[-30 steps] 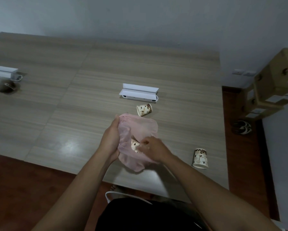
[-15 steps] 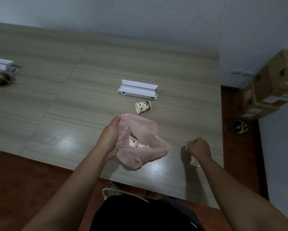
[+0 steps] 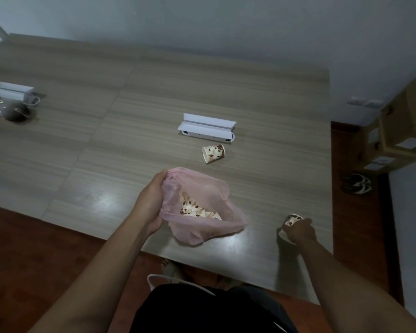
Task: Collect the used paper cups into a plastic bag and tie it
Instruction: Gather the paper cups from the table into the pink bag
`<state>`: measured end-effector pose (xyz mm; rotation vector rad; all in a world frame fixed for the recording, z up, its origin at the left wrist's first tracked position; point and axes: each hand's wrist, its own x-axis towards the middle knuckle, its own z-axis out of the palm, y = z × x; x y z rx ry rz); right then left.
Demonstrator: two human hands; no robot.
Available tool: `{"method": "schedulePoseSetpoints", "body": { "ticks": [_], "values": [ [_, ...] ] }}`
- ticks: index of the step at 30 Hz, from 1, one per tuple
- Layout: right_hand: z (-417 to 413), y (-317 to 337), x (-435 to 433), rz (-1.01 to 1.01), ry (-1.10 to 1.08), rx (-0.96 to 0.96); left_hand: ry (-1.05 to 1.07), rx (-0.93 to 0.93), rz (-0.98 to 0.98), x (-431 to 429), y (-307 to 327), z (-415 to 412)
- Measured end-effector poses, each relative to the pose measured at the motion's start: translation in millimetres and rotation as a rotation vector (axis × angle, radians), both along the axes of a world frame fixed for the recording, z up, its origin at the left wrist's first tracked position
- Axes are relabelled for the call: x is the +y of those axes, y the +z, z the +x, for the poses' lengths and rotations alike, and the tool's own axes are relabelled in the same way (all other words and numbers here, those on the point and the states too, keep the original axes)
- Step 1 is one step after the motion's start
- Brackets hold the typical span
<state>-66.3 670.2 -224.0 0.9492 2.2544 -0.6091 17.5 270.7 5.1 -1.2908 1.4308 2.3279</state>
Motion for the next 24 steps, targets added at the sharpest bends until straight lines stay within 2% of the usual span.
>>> {"method": "schedulePoseSetpoints", "body": {
  "ticks": [2, 4, 8, 9, 11, 13, 16, 19, 24],
  "values": [
    [-6, -3, 2, -0.142, -0.021, 0.006, -0.003, 0.002, -0.006, -4, 1, 0],
    [-8, 17, -10, -0.395, -0.148, 0.072, -0.004, -0.001, -0.003, -4, 5, -1],
    [-25, 82, -56, -1.127, -0.444, 0.024, 0.028, -0.012, -0.030, -4, 13, -7],
    [-30, 99, -67, -1.284, -0.444, -0.006, 0.037, -0.010, -0.027, -4, 15, -9],
    [-36, 132, -90, -1.497, -0.299, -0.079, 0.041, 0.001, -0.013, -3, 22, -12],
    [-34, 151, -117, -1.553, -0.098, -0.173, 0.032, 0.019, -0.005, -3, 26, -13],
    [-25, 170, -170, -1.448, 0.158, -0.232, -0.032, 0.025, -0.010, -7, 32, -11],
    [-7, 172, -227, -1.152, 0.487, -0.121, -0.094, 0.009, -0.030, -14, 37, -8],
    [21, 161, -302, -0.848, 0.987, 0.095, -0.105, 0.029, 0.044, -35, 43, -9]
  ]
}}
